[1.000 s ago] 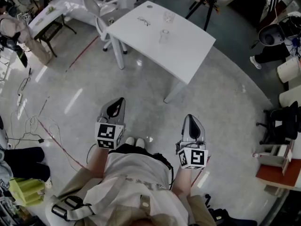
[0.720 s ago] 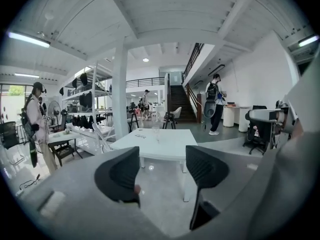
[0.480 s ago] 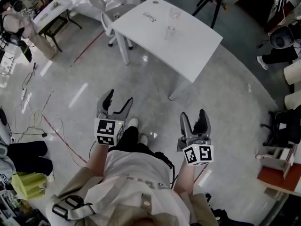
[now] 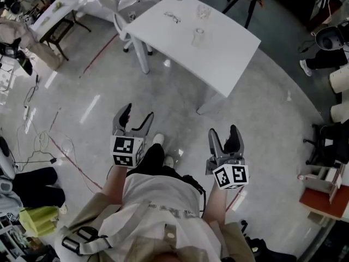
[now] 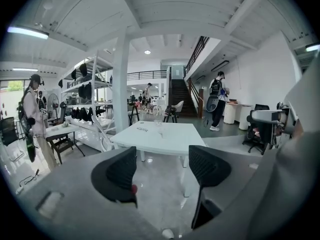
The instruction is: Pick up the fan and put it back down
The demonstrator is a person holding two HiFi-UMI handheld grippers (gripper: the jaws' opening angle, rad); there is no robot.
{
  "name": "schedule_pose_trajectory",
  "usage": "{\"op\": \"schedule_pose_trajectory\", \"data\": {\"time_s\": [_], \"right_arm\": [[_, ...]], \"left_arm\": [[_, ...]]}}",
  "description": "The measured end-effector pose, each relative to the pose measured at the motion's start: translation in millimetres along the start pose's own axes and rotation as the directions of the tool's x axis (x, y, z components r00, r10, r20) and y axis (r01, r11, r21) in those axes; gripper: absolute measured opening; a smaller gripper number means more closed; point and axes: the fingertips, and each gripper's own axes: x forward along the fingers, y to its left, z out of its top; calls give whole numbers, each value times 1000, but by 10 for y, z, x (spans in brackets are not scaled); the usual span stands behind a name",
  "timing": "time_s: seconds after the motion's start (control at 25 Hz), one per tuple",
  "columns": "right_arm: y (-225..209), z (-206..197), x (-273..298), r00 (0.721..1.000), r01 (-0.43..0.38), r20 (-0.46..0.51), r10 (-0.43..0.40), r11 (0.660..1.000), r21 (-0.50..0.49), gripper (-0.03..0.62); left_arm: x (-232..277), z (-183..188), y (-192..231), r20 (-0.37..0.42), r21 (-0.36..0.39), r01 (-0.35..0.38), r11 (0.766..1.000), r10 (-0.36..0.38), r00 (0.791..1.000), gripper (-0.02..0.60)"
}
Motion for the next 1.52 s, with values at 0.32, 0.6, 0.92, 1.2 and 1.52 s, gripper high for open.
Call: {"op": "schedule_pose_trajectory", "data": {"time_s": [0.32,0.6,0.92,1.2,1.52], "right_arm": [[77,74,607,999,36,8,-36,999,-9,345],[172,193,1055,997,75,20,-75,997,-18,345],[212,211,1416,994,110,18,-110,994,-20,348],[149,166,1570,991,133,4,-134,991,7,348],[40,45,1751,990,139,-30,-137,988,61,348]], "left_arm": [[500,228,464,18,-1,37,999,-37,999,341],[863,410,832,34,-6,74,997,-73,997,341],[1142,469,1062,30,-12,129,992,-129,991,341],[1286,421,1158,5,-12,143,990,-143,990,341],[1437,313,1237,-34,-15,133,991,-134,990,341]]}}
